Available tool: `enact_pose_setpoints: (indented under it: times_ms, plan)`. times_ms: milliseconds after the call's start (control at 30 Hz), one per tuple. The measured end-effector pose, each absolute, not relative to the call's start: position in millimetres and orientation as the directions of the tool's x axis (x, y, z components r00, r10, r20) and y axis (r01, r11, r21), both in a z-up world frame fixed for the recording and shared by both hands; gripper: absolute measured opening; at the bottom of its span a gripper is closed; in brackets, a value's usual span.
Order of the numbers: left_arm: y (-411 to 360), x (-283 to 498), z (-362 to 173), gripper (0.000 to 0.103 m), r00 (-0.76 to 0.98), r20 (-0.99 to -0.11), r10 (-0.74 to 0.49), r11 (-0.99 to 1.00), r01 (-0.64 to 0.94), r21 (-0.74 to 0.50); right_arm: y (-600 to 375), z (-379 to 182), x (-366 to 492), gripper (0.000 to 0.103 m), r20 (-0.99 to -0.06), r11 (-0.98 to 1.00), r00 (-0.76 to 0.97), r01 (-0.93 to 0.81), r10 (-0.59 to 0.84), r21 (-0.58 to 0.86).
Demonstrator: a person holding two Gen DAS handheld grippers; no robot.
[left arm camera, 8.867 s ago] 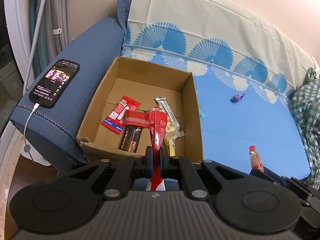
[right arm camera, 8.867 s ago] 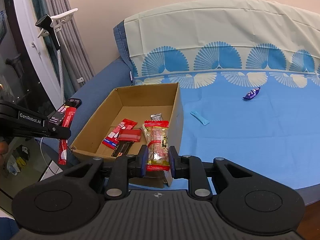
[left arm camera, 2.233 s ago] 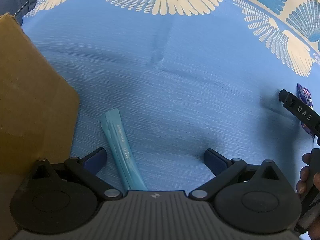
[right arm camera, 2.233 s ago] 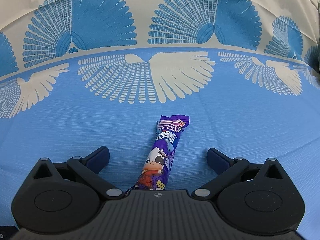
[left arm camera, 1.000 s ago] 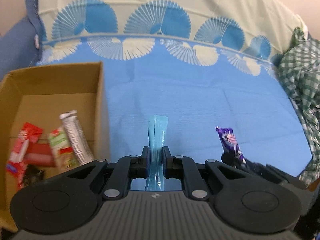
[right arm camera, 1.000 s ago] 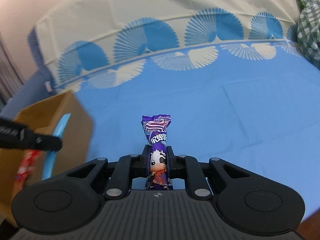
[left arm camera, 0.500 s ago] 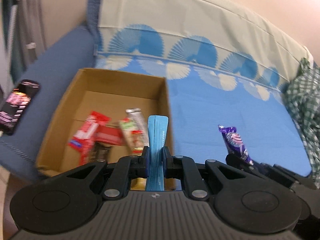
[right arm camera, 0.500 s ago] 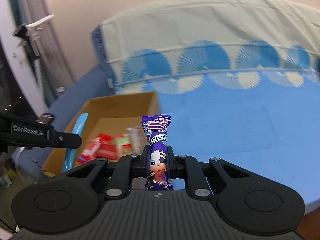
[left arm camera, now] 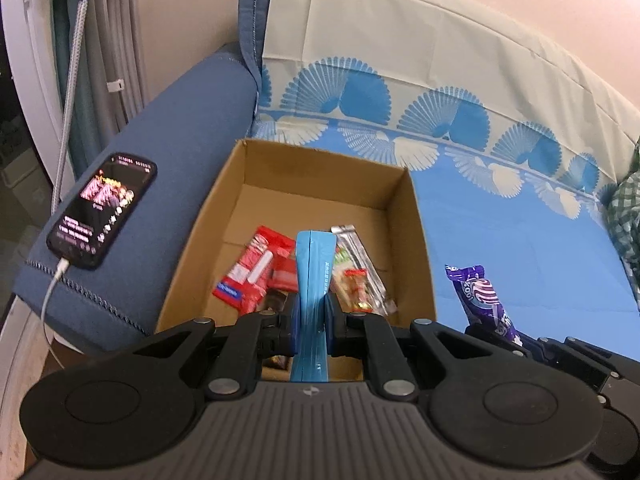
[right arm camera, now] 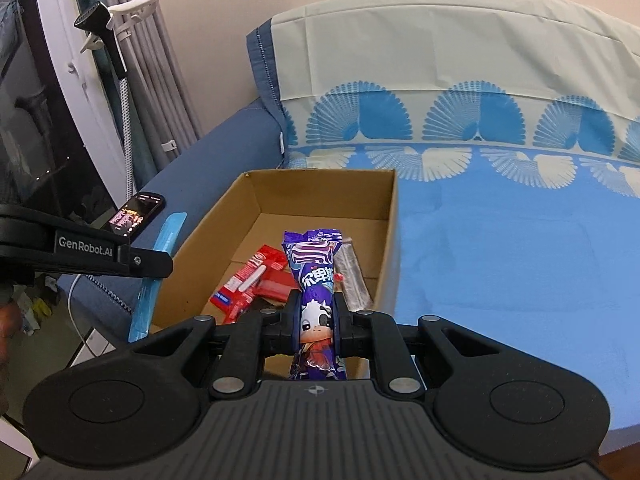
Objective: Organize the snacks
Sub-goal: 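Carry the light blue stick and purple candy over the box with both tools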
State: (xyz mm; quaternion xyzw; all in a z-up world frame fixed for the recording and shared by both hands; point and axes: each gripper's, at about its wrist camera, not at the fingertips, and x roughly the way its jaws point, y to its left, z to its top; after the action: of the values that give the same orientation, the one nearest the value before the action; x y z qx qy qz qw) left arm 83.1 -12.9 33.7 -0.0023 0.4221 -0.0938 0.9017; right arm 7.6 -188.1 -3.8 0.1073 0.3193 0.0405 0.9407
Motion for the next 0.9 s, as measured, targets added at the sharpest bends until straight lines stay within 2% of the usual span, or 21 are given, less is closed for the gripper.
enact_pose_setpoints:
  times_ms: [267, 900]
  plan:
    - [-5, 128, 21, 0.013, 0.623, -0.767, -0.154, 0.987, 0.14, -0.084, -171, -11, 52, 0.015, -0.61, 0.978, 0.78, -0.011, 0.139, 0.209]
    - [-10, 220, -46, 0.013, 0.546, -0.837, -0.031, 0.99, 0.131, 0.049, -171, -59, 147, 0.016, -0.687, 0.979, 0.717, 0.036, 0.116, 0.203]
